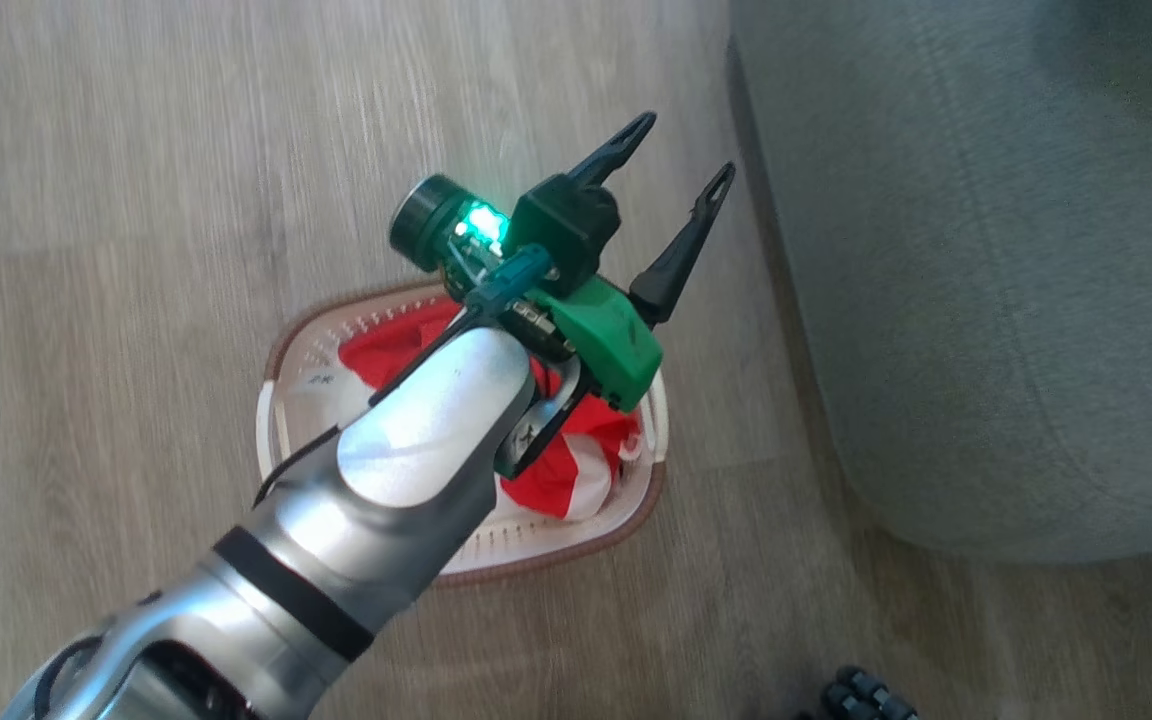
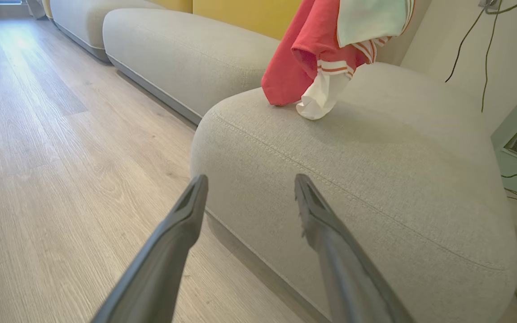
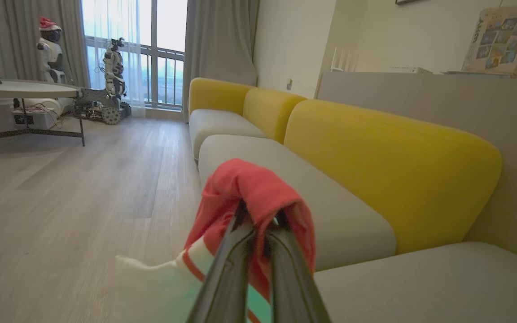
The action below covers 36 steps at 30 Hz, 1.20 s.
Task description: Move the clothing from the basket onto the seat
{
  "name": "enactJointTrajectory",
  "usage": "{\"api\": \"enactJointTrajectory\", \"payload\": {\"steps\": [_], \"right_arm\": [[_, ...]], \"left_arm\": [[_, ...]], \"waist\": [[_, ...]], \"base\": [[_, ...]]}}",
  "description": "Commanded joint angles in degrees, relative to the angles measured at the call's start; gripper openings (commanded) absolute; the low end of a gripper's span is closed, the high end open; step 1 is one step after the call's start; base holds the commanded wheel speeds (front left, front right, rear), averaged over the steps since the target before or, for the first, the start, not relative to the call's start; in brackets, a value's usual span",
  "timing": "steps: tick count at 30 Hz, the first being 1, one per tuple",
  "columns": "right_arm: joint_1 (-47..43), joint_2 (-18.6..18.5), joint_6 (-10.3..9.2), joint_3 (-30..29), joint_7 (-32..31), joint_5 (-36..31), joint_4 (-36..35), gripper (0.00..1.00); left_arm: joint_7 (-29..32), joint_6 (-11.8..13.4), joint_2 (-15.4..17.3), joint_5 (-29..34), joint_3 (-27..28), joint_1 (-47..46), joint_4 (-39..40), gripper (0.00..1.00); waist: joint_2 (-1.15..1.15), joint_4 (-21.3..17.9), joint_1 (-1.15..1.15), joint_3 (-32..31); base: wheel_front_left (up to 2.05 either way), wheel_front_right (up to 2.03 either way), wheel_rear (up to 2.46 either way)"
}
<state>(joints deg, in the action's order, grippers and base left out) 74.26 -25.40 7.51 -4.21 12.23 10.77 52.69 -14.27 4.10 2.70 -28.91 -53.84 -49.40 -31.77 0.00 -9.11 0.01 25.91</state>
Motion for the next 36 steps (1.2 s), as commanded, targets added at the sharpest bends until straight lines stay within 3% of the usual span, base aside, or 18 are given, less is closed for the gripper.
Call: {"api": "enactJointTrajectory", "payload": {"steps": [1, 14, 24, 26, 31, 36], "right_arm": [[3.2, -1.24, -0.02, -1.27, 0.95, -1.67, 0.85, 0.0], [3.12, 2.09, -0.02, -12.96, 2.71, -14.43, 10.98, 0.0], [0.3, 6.09, -0.02, -17.06, 2.75, -22.14, 14.0, 0.0], [-0.64, 6.88, -0.02, -17.76, 2.76, -22.53, 14.67, 1.0], [-2.16, 8.31, -0.02, -17.32, 2.76, -21.79, 13.78, 1.0], [-6.25, 10.11, -0.02, -12.03, 2.76, -19.01, 10.77, 1.0]], "left_arm": [[-0.12, 0.53, 0.43, 0.87, 0.76, -2.86, 2.2, 1.0], [2.07, 0.77, 0.91, 2.65, -1.89, -4.61, 5.48, 1.0], [2.82, 0.87, 1.69, 2.94, -3.14, -4.52, 7.21, 1.0], [2.78, 1.1, 1.99, 2.88, -3.13, -4.5, 7.31, 1.0], [2.42, 1.68, 2.74, 2.54, -2.52, -4.48, 7.66, 1.0], [1.89, 2.61, 4.16, 1.75, -1.36, -3.67, 8.19, 1.0]], "waist": [[0.0, 1.43, -0.01, 3.76], [0.0, 3.23, -0.01, 8.59], [0.0, 4.83, -0.01, 9.88], [0.0, 4.77, -0.01, 9.85], [0.0, 3.68, -0.01, 9.31], [0.0, 0.86, -0.01, 7.98]], "base": [[0.0, 0.0, 0.0], [0.0, 0.0, 0.0], [0.0, 0.0, 0.0], [0.0, 0.0, 0.0], [0.0, 0.0, 0.0], [0.0, 0.0, 0.0]]}}
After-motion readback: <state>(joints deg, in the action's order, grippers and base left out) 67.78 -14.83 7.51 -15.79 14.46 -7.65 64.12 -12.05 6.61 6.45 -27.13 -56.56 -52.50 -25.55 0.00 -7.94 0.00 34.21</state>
